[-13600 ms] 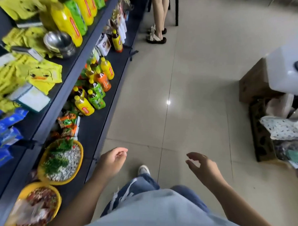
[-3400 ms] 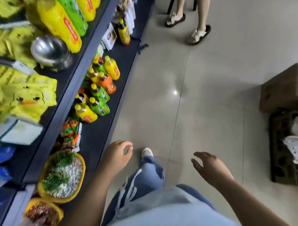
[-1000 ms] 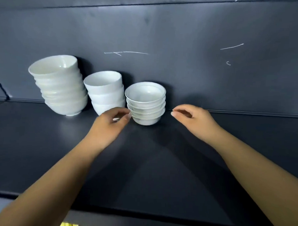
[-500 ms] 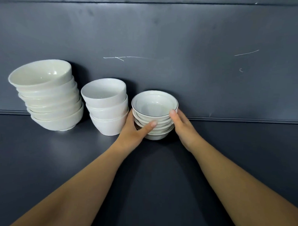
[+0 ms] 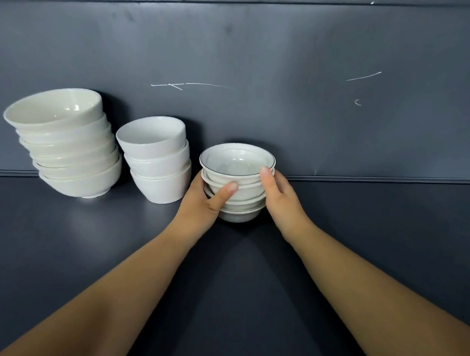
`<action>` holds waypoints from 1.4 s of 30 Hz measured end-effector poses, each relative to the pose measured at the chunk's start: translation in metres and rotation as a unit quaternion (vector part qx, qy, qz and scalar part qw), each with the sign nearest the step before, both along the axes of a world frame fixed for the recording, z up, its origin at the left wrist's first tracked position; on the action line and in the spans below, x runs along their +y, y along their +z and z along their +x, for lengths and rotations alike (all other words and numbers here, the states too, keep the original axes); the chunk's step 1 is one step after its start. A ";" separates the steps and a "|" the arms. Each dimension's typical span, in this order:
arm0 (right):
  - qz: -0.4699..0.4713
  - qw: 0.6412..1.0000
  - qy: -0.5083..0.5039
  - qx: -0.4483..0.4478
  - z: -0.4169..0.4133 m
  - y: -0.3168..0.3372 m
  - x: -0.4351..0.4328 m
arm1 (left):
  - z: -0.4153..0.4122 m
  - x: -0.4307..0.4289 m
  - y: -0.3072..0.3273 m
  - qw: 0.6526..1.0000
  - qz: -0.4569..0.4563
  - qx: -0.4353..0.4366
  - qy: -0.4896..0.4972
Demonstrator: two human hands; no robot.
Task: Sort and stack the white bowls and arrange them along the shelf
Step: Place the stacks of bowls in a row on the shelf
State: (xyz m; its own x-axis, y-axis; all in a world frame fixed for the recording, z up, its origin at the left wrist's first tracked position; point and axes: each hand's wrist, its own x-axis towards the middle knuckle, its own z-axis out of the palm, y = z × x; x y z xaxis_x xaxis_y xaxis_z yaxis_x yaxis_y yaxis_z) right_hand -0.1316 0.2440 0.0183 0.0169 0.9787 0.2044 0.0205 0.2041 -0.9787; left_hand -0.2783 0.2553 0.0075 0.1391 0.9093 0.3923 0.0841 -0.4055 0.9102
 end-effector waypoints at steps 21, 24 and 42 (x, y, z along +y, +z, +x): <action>0.013 0.994 -0.049 -0.095 0.011 0.003 0.007 | -0.021 0.014 0.000 0.992 -0.082 0.010 -0.093; 0.018 0.991 -0.070 -0.116 0.012 0.001 0.008 | -0.024 0.016 0.001 0.993 -0.083 -0.016 -0.078; 0.066 0.997 0.042 0.009 0.000 -0.007 0.021 | -0.012 0.015 -0.006 0.993 -0.071 -0.023 -0.093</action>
